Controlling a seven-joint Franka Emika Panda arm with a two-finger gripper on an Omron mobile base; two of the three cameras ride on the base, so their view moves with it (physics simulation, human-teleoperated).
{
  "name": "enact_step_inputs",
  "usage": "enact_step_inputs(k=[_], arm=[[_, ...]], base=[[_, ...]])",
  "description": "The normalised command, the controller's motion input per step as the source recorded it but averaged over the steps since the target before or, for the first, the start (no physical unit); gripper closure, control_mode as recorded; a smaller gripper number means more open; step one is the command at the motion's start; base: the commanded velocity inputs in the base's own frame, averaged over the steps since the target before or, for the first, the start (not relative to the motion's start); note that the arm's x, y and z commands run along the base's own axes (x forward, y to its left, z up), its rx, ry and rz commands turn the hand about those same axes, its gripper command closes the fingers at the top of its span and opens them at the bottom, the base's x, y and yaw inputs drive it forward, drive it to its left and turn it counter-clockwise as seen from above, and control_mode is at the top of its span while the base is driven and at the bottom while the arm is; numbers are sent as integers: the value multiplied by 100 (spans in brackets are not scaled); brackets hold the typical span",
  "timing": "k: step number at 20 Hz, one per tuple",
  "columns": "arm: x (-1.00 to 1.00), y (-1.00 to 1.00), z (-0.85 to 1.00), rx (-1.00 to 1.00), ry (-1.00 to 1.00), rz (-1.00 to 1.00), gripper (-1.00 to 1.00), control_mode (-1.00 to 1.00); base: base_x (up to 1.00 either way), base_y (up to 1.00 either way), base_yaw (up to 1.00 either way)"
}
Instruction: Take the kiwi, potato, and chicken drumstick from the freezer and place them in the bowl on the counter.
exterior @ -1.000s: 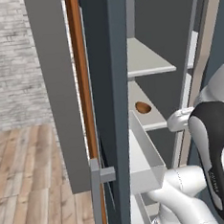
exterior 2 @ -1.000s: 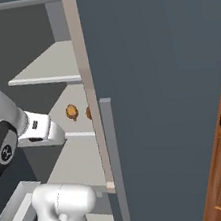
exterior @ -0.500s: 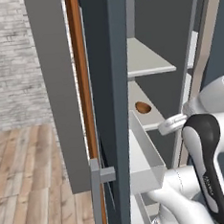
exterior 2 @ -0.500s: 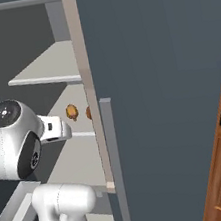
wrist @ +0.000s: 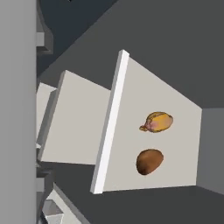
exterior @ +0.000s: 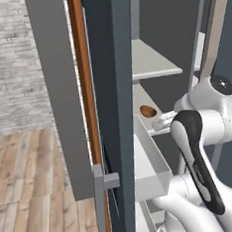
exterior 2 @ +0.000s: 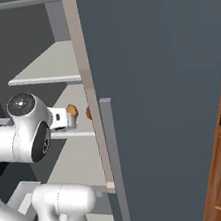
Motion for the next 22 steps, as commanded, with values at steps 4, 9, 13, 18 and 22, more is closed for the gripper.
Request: enact_step_inputs(k=[4, 9, 13, 18, 22], arm=[[51, 20, -34, 0, 0, 0, -100, -100], [53, 16, -25, 0, 0, 0, -100, -100], [56, 12, -16, 0, 0, 0, -100, -100], [60, 16, -14, 0, 0, 0, -100, -100], [60, 12, -8, 0, 0, 0, -100, -100]], base=[[0, 0, 0], [0, 0, 0], [0, 0, 0], [0, 0, 0], [0, 0, 0]])
